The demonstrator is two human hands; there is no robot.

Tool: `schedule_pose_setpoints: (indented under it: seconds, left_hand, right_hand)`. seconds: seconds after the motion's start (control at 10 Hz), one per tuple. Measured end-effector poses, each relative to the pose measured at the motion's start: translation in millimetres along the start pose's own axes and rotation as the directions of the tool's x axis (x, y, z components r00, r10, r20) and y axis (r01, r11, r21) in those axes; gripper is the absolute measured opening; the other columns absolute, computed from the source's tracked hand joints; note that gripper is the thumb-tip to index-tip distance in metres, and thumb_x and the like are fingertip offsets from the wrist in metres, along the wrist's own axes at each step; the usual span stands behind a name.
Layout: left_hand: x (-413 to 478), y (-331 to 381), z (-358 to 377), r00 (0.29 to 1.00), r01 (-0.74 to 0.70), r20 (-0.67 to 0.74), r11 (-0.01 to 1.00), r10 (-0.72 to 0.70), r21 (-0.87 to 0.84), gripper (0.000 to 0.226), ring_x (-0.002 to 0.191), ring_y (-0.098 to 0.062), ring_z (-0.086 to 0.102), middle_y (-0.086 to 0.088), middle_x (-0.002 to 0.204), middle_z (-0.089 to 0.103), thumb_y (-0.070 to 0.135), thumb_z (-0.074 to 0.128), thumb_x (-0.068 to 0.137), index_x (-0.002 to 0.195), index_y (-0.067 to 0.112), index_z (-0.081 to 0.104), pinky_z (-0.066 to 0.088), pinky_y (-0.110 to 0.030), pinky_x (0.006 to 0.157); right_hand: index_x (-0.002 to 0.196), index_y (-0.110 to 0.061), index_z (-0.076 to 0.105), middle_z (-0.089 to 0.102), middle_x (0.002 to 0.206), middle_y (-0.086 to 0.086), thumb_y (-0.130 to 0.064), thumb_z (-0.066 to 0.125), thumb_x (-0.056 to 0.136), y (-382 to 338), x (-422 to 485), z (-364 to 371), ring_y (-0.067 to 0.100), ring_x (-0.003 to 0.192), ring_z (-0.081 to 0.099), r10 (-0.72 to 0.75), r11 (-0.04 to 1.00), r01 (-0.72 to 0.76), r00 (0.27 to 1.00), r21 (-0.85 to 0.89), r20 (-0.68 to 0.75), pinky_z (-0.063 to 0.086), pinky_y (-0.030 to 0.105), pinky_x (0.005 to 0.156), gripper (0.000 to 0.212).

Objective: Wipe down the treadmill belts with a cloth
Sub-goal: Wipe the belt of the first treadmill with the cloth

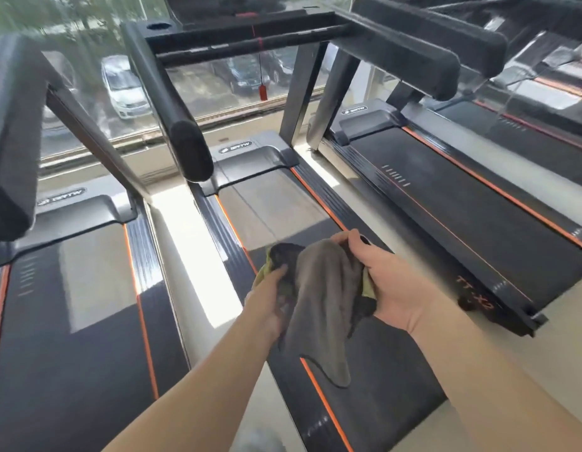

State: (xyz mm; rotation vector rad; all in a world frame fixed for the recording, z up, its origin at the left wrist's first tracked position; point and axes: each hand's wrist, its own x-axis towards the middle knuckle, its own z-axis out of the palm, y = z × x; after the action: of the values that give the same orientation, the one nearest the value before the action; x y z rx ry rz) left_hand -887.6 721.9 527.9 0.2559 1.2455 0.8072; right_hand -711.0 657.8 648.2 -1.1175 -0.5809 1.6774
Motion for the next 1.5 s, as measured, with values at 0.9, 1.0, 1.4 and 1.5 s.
schedule_pose_setpoints:
  seconds: [0.9,1.0,1.4,1.5]
  left_hand:
    - [122,70,150,0.601,0.331,0.456,0.723,-0.657,0.606,0.074,0.111,-0.027,0.071,-0.01,0.12,0.071,0.079,0.047,0.09,0.116,0.015,0.074,0.048,-0.036,0.104]
    - [117,55,143,0.537,0.331,0.365,0.588,-0.76,0.738,0.072,0.105,-0.032,0.073,-0.015,0.117,0.074,0.071,0.059,0.089,0.113,0.005,0.077,0.048,-0.041,0.104]
    - [186,-48,149,0.589,0.115,0.139,0.252,-0.796,0.961,0.041,0.106,-0.035,0.07,-0.021,0.125,0.07,0.034,0.065,0.095,0.119,0.001,0.074,0.047,-0.045,0.106]
    - [234,-60,145,0.611,0.054,0.127,0.202,-0.781,0.978,0.049,0.114,-0.035,0.068,-0.021,0.128,0.069,0.035,0.07,0.091,0.127,0.002,0.069,0.044,-0.047,0.111]
  right_hand:
    - [0.125,-0.015,0.071,0.074,0.12,0.011,-0.055,0.069,0.093,3,99,-101,0.032,0.115,0.07,0.066,0.993,0.03,0.646,0.112,-0.761,0.05,0.054,0.106,0.051]
    - [0.132,-0.025,0.063,0.068,0.121,-0.002,-0.056,0.08,0.081,35,88,-132,0.022,0.109,0.066,-0.002,1.0,-0.019,0.372,-0.009,-0.928,0.054,0.044,0.1,0.062]
    - [0.104,-0.021,0.073,0.07,0.101,-0.003,-0.048,0.053,0.103,179,116,-195,0.013,0.091,0.064,0.04,0.997,-0.079,0.426,0.006,-0.904,0.045,0.027,0.063,0.033]
    - [0.108,-0.015,0.07,0.067,0.102,-0.003,-0.048,0.049,0.104,224,140,-214,0.01,0.088,0.058,0.059,0.995,-0.099,0.429,0.018,-0.901,0.043,0.027,0.065,0.038]
